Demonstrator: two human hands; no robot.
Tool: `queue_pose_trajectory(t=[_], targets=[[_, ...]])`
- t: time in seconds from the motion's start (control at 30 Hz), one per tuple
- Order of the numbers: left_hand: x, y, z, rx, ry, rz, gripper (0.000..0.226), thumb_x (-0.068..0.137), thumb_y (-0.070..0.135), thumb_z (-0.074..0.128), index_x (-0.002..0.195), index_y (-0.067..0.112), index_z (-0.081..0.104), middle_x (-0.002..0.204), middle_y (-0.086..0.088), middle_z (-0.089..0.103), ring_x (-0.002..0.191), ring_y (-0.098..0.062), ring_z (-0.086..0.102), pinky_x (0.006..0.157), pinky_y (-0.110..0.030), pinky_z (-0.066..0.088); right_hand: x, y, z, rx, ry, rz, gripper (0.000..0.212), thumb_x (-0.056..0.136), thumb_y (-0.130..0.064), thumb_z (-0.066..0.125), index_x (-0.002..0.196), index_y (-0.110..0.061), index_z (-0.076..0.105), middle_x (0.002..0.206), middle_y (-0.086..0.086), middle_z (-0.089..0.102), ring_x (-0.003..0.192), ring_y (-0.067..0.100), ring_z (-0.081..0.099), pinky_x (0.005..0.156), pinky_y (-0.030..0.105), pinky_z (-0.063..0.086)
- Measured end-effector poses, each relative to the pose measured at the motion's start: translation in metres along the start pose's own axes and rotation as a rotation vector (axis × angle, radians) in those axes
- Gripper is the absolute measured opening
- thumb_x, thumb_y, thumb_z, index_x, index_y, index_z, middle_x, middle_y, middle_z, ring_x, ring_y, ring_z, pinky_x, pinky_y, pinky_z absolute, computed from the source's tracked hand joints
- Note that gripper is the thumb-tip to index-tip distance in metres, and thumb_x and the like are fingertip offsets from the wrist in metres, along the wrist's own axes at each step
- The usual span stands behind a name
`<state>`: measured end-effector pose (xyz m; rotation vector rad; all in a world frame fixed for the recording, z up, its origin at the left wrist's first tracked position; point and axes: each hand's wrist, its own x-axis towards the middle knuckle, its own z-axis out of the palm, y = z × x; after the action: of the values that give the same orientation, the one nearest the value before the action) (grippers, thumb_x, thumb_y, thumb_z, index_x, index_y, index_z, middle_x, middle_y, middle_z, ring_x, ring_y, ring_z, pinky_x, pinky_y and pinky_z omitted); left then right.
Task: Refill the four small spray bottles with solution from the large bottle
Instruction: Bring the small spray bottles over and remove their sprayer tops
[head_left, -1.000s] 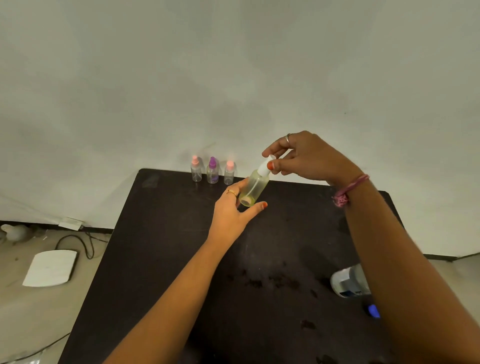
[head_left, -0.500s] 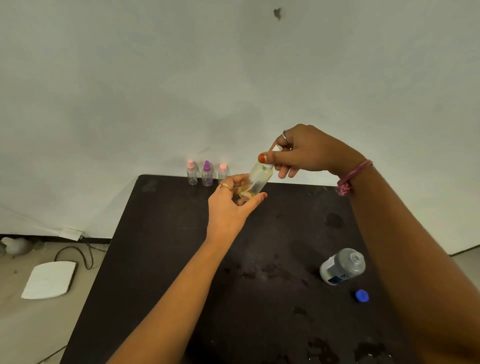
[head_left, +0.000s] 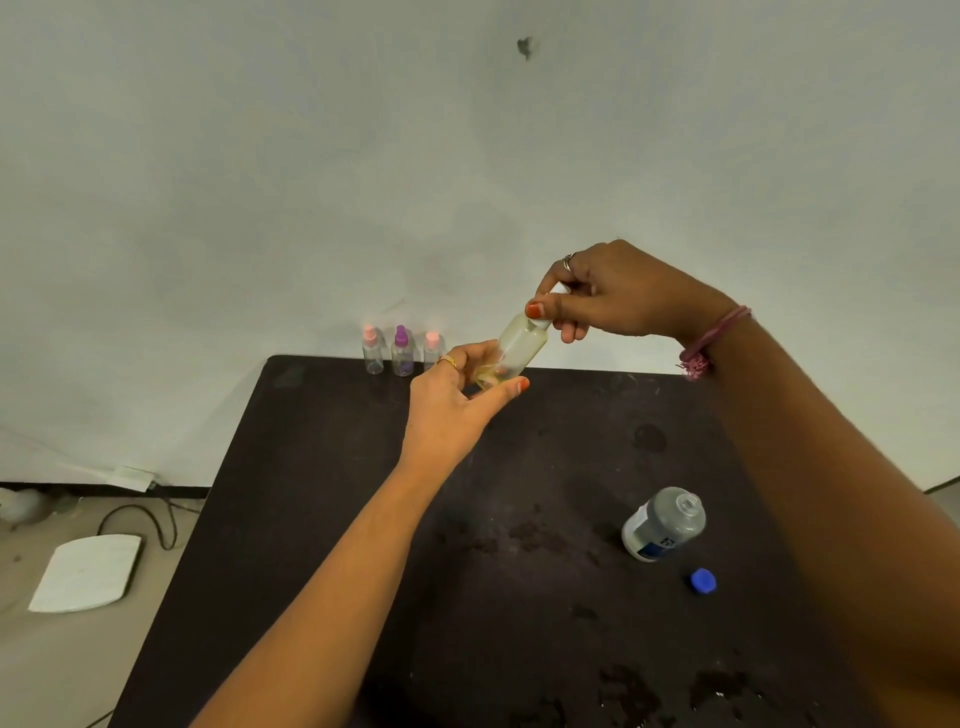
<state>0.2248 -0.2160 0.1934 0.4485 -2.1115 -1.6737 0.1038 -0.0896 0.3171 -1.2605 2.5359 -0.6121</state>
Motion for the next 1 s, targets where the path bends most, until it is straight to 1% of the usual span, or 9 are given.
queue_pose_trajectory(t=[0.17,0.3,0.4,0.63,0.7,0.77,0.87,0.93,1.0], targets=[[-0.005,0.004,0.006,0.036,0.019,0.001,0.05,0.076,0.027,0.079,0.12,0.013,0.06,0.108,0.011,0.059,0.089,0.001,0.059,0.072,0.002,0.043,-0.002,0.006,-0.007,0.085,-0.077,0.044,0.027,0.09,-0.035,0.06,0.096,-0.01,0.069,0.073,0.002,0.071,0.065,0.009,0.069,0.063,0.011,0.052],[-0.009,0.004,0.014,0.13,0.132,0.057,0.049,0.074,0.03,0.08,0.115,0.011,0.061,0.11,0.006,0.061,0.092,-0.004,0.06,0.074,-0.003,0.047,-0.005,0.005,-0.009,0.17,-0.175,0.107,0.025,0.093,-0.034,0.056,0.087,-0.011,0.066,0.071,0.006,0.071,0.06,0.012,0.068,0.058,0.015,0.053],[-0.008,0.007,0.016,0.19,0.185,0.104,0.049,0.074,0.031,0.08,0.114,0.01,0.061,0.111,0.001,0.062,0.099,-0.01,0.06,0.081,-0.012,0.049,-0.007,0.003,-0.007,0.126,-0.109,0.05,0.024,0.094,-0.033,0.055,0.088,-0.012,0.064,0.069,0.0,0.067,0.054,0.006,0.062,0.054,0.014,0.05],[-0.014,0.019,0.021,0.169,0.22,0.092,0.05,0.073,0.035,0.08,0.112,0.013,0.058,0.11,0.002,0.061,0.092,-0.006,0.059,0.071,-0.002,0.045,-0.021,-0.003,0.001,0.147,0.011,-0.047,0.025,0.093,-0.044,0.051,0.091,-0.02,0.053,0.075,-0.004,0.06,0.058,0.004,0.051,0.053,0.014,0.043],[-0.015,0.023,0.023,0.132,0.237,0.08,0.05,0.072,0.036,0.081,0.11,0.015,0.057,0.109,0.001,0.062,0.091,-0.006,0.06,0.069,0.0,0.046,-0.023,-0.006,0.005,0.13,0.044,-0.077,0.03,0.091,-0.048,0.049,0.093,-0.018,0.052,0.078,0.003,0.06,0.062,0.01,0.051,0.059,0.021,0.045],[-0.017,0.026,0.024,0.102,0.244,0.078,0.05,0.071,0.037,0.082,0.109,0.016,0.057,0.106,0.001,0.063,0.091,-0.008,0.063,0.07,-0.003,0.048,-0.025,-0.008,0.009,0.14,0.109,-0.098,0.042,0.086,-0.055,0.049,0.096,-0.014,0.053,0.085,0.014,0.061,0.072,0.027,0.054,0.069,0.035,0.049],[-0.022,0.031,0.024,0.059,0.214,0.074,0.047,0.072,0.035,0.082,0.108,0.019,0.057,0.103,0.006,0.062,0.086,-0.003,0.063,0.069,-0.001,0.046,-0.031,-0.006,0.007,0.168,0.164,-0.118,0.05,0.081,-0.059,0.048,0.099,-0.012,0.056,0.088,0.017,0.061,0.082,0.035,0.057,0.074,0.041,0.05],[-0.025,0.034,0.023,0.017,0.171,0.06,0.043,0.072,0.032,0.081,0.107,0.022,0.057,0.101,0.011,0.061,0.085,0.003,0.061,0.068,0.0,0.045,-0.035,-0.004,0.004,0.173,0.144,-0.162,0.043,0.087,-0.052,0.05,0.1,-0.012,0.058,0.09,0.013,0.062,0.084,0.032,0.058,0.077,0.042,0.05],[-0.027,0.036,0.021,-0.027,0.107,0.053,0.041,0.074,0.029,0.081,0.106,0.025,0.056,0.099,0.015,0.061,0.083,0.007,0.061,0.068,-0.001,0.045,-0.039,-0.002,0.0,0.211,0.109,-0.221,0.027,0.093,-0.037,0.053,0.102,-0.013,0.06,0.096,0.007,0.064,0.088,0.027,0.059,0.082,0.042,0.051]])
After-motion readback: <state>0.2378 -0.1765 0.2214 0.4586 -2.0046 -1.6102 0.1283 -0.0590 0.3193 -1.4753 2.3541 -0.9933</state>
